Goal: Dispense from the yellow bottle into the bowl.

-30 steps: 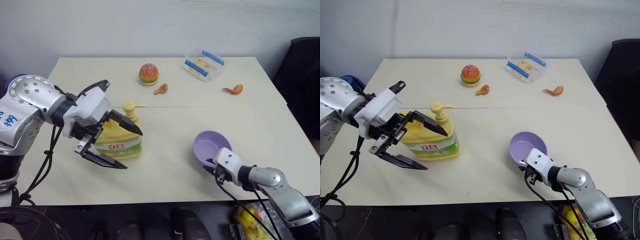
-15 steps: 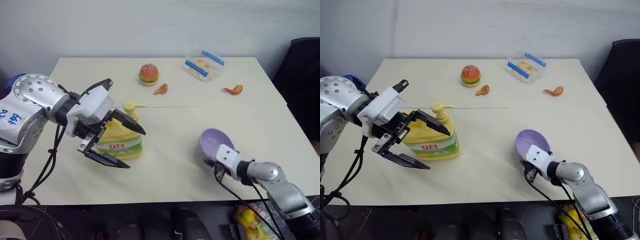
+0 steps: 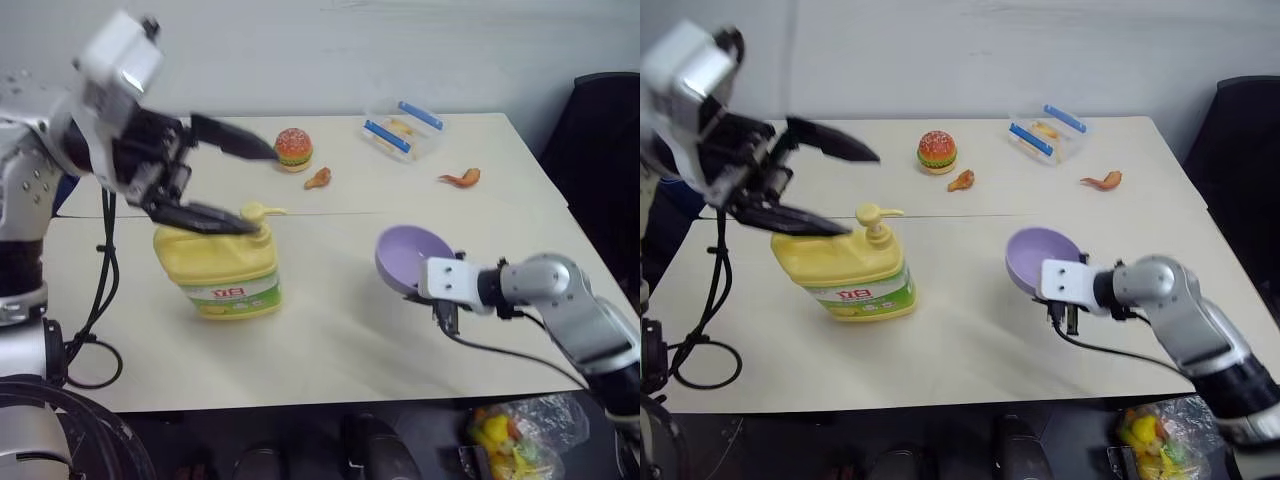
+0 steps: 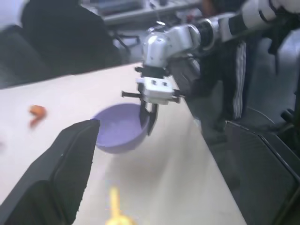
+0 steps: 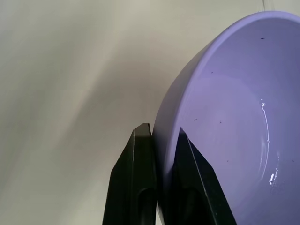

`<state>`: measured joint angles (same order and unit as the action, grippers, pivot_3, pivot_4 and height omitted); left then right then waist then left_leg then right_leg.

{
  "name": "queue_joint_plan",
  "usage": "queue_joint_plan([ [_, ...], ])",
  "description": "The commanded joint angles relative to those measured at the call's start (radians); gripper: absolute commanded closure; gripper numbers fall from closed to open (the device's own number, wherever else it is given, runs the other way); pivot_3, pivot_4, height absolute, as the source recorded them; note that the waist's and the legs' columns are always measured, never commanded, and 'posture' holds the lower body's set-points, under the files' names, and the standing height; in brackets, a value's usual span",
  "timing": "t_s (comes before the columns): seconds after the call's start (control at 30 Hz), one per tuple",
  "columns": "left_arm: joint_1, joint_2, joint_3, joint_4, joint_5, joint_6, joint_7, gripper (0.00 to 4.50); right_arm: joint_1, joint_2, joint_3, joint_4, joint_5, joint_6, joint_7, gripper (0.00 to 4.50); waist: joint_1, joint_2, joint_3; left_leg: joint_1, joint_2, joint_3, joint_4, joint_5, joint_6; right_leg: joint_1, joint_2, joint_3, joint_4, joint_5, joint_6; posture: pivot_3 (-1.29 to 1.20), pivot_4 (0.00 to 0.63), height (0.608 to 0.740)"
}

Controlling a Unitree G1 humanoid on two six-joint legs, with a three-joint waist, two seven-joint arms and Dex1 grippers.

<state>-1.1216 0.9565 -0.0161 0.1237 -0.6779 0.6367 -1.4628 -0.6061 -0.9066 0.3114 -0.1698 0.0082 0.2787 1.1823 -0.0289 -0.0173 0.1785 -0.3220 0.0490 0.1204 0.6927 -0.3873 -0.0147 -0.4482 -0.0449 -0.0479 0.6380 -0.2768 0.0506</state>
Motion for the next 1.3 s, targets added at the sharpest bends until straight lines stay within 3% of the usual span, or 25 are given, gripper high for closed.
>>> queue_joint_plan([
  [0.03,-0.038,0.014,0.021,0.094,0.068,-0.054,-0.009,0.0,-0.165,0.06,0.045,0.064,-0.018,-0.031,0.082,4.49,0.0,0.0,0.0,0.0,0.0,0.0,0.0,0.0,0.0,-0.001,0.0,0.0,0.001,0.0,0.0,0.0,0.15,0.74],
  [0.13,-0.056,0.008,0.016,0.162,0.1,-0.067,-0.028,0.6,-0.302,0.128,0.09,0.152,-0.039,-0.045,0.129,4.5,-0.001,0.0,0.0,-0.003,0.0,0.0,0.003,0.0,0.0,-0.006,-0.001,-0.001,0.007,0.0,0.0,0.0,0.15,0.74],
  [0.2,-0.061,0.006,0.011,0.184,0.119,-0.079,-0.047,1.17,-0.37,0.171,0.112,0.212,-0.056,-0.064,0.147,4.5,-0.001,0.0,0.0,-0.014,0.0,0.0,0.008,0.0,0.0,-0.016,-0.002,-0.001,0.014,0.0,0.0,0.0,0.15,0.74],
  [0.53,0.009,-0.009,-0.006,0.098,0.129,-0.071,-0.095,4.44,-0.509,0.295,0.13,0.234,-0.022,-0.01,0.252,4.5,-0.002,0.0,0.0,-0.016,-0.001,-0.002,0.009,-0.001,0.002,-0.018,-0.016,-0.004,0.015,0.0,0.0,0.0,0.15,0.74],
  [0.83,0.068,-0.01,-0.05,0.068,0.19,-0.148,-0.096,4.49,-0.515,0.296,0.121,0.099,0.031,0.097,0.304,4.5,-0.001,0.0,0.0,-0.016,-0.002,-0.003,0.01,-0.001,0.002,-0.018,-0.016,-0.005,0.017,0.0,0.0,0.0,0.15,0.74],
  [1.3,0.093,-0.028,-0.088,0.102,0.241,-0.23,-0.107,4.49,-0.558,0.319,0.118,0.12,0.026,0.109,0.273,4.5,-0.001,0.0,0.0,-0.016,-0.002,-0.003,0.01,-0.001,0.002,-0.018,-0.016,-0.006,0.017,0.0,0.0,0.0,0.15,0.74],
])
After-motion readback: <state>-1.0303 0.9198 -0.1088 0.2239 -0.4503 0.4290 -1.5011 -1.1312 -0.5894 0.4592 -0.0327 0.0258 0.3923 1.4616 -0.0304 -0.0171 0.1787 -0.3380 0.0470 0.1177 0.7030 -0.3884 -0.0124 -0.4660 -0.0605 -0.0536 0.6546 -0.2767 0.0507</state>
